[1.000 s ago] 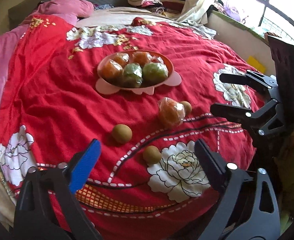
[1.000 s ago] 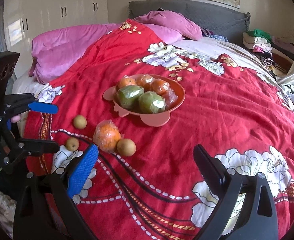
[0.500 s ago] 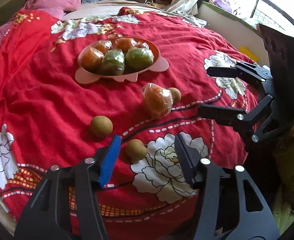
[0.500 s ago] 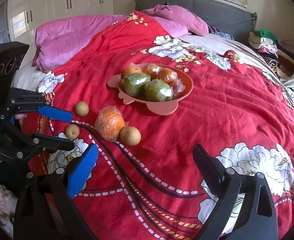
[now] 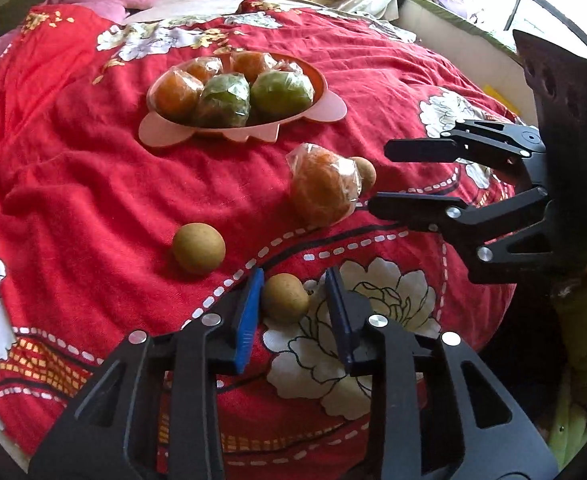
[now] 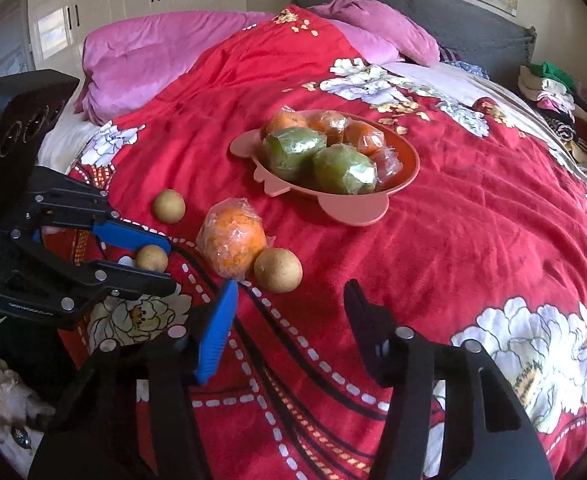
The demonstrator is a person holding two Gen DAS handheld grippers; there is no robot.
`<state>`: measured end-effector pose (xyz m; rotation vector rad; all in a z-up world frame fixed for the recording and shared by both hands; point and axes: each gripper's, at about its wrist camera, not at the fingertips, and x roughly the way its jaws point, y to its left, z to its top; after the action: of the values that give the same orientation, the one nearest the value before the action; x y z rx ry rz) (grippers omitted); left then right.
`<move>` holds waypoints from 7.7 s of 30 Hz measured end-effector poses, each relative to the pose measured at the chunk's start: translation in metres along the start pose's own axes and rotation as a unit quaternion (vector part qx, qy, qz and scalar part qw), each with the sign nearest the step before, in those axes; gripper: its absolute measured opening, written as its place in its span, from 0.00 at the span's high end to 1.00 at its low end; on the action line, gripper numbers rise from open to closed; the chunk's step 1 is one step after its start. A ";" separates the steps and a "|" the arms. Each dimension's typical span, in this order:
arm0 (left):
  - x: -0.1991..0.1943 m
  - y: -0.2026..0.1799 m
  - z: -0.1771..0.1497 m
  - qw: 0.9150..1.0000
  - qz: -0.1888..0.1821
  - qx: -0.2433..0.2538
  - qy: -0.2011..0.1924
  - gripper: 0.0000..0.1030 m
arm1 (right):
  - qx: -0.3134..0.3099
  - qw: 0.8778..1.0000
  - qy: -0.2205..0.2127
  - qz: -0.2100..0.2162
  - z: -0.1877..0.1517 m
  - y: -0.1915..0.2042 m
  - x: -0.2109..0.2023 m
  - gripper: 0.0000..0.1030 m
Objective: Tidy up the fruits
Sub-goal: 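Grasp a small brown round fruit with the left tool while the right tool grasps another, then lift both brown fruits and carry them over the pink bowl, then lower both brown fruits into the bowl and open both tools, then withdraw both open tools from the bowl toward the remaining bagged orange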
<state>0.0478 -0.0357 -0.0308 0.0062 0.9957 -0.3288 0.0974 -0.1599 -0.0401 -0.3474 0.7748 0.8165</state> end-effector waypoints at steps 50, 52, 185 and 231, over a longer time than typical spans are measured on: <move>-0.029 0.041 0.077 0.996 0.023 -0.031 -0.075 0.83 | 0.073 0.995 -0.062 0.006 0.031 -0.052 -0.019 0.76; -0.025 0.041 0.085 0.996 0.021 -0.034 -0.075 0.83 | 0.074 0.995 -0.065 0.006 0.036 -0.056 -0.018 0.76; -0.006 0.046 0.149 0.991 0.029 -0.090 -0.095 0.12 | 0.062 0.994 -0.090 0.017 0.061 -0.078 -0.001 0.12; -0.071 0.041 0.074 0.980 0.104 -0.118 -0.120 0.09 | 0.039 0.994 -0.103 0.008 0.036 -0.018 -0.044 0.04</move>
<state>0.0848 0.0108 0.0626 -0.1409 0.7816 -0.0167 0.1090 -0.1741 0.0168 -0.1833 0.6152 0.8193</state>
